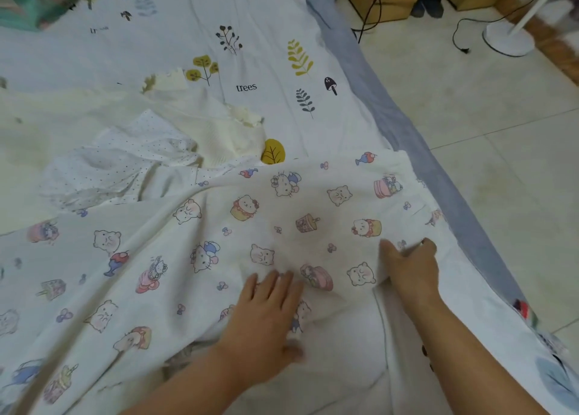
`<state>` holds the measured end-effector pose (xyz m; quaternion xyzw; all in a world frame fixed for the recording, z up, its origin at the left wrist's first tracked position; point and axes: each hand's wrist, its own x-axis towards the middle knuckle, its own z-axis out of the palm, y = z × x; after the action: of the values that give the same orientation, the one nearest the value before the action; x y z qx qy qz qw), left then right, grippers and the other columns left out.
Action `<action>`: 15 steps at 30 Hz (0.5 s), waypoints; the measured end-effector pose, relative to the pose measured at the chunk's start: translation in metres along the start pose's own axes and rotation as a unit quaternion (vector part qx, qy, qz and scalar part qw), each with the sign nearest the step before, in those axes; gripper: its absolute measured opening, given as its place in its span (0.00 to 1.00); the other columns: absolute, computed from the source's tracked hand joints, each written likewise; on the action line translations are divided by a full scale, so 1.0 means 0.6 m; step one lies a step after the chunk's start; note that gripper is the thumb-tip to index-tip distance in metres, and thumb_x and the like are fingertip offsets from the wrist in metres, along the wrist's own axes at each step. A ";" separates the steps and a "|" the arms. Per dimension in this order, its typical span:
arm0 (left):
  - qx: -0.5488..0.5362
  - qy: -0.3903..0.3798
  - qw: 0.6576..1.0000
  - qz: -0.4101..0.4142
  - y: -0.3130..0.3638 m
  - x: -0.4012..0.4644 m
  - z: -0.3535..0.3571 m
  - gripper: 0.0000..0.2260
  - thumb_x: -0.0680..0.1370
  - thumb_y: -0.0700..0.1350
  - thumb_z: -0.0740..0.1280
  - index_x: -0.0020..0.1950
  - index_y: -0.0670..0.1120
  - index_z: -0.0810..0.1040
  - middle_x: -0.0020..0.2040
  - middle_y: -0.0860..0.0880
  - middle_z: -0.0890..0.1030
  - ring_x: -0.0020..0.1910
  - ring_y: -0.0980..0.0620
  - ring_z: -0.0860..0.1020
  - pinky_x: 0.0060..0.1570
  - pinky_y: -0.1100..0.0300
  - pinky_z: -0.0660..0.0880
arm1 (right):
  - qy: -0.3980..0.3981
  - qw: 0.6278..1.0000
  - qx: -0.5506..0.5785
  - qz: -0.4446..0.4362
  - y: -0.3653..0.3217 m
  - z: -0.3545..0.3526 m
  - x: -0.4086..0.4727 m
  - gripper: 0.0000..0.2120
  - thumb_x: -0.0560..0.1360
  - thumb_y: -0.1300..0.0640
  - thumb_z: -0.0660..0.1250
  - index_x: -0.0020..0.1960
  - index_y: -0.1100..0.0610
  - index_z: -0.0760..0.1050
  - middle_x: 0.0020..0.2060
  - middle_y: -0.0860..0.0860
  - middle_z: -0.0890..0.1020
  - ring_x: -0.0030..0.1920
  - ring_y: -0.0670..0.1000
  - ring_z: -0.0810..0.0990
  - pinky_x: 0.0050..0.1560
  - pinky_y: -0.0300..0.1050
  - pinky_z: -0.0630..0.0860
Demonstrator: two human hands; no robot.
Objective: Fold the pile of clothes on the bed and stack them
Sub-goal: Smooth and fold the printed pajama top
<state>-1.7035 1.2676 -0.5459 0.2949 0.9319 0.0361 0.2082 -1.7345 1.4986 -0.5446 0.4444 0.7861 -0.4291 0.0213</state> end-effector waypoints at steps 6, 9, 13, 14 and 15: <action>0.013 0.043 0.995 0.084 0.007 -0.001 -0.023 0.28 0.38 0.51 0.80 0.38 0.50 0.85 0.41 0.57 0.85 0.37 0.60 0.83 0.33 0.68 0.78 | 0.043 0.999 0.028 -0.014 -0.006 -0.025 0.019 0.06 0.74 0.59 0.65 0.44 0.61 0.70 0.40 0.56 0.75 0.44 0.56 0.75 0.43 0.47 0.71; -0.047 0.017 0.992 0.113 0.037 -0.030 -0.030 0.30 0.47 0.52 0.78 0.48 0.51 0.84 0.44 0.59 0.84 0.40 0.63 0.82 0.36 0.70 0.76 | 0.081 0.995 0.013 -0.065 0.013 -0.086 0.004 0.05 0.73 0.62 0.63 0.39 0.60 0.69 0.35 0.53 0.74 0.35 0.52 0.72 0.35 0.42 0.68; -0.201 -0.121 0.963 0.129 0.116 -0.050 -0.006 0.26 0.77 0.48 0.61 0.74 0.56 0.60 0.69 0.52 0.71 0.66 0.49 0.72 0.63 0.57 0.68 | 0.121 0.991 -0.056 -0.028 0.065 -0.173 -0.007 0.03 0.71 0.61 0.63 0.42 0.61 0.71 0.34 0.55 0.73 0.35 0.56 0.71 0.38 0.46 0.68; -0.221 -0.141 0.956 0.131 0.131 -0.048 0.001 0.26 0.77 0.51 0.60 0.74 0.58 0.58 0.71 0.53 0.68 0.69 0.50 0.68 0.65 0.56 0.65 | 0.123 0.990 -0.069 0.003 0.076 -0.182 -0.008 0.08 0.70 0.59 0.64 0.46 0.62 0.70 0.37 0.57 0.73 0.38 0.57 0.71 0.41 0.50 0.70; -0.236 -0.139 0.953 0.131 0.141 -0.047 0.006 0.27 0.77 0.56 0.60 0.74 0.60 0.56 0.73 0.54 0.64 0.71 0.52 0.63 0.68 0.56 0.61 | 0.130 0.988 -0.079 0.032 0.083 -0.186 -0.013 0.15 0.70 0.58 0.66 0.53 0.62 0.69 0.41 0.59 0.73 0.42 0.59 0.72 0.45 0.54 0.71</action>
<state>-1.6360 1.3213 -0.5225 0.3589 0.8117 0.2405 0.3930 -1.6551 1.5824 -0.5038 0.5182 0.7992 -0.3028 -0.0322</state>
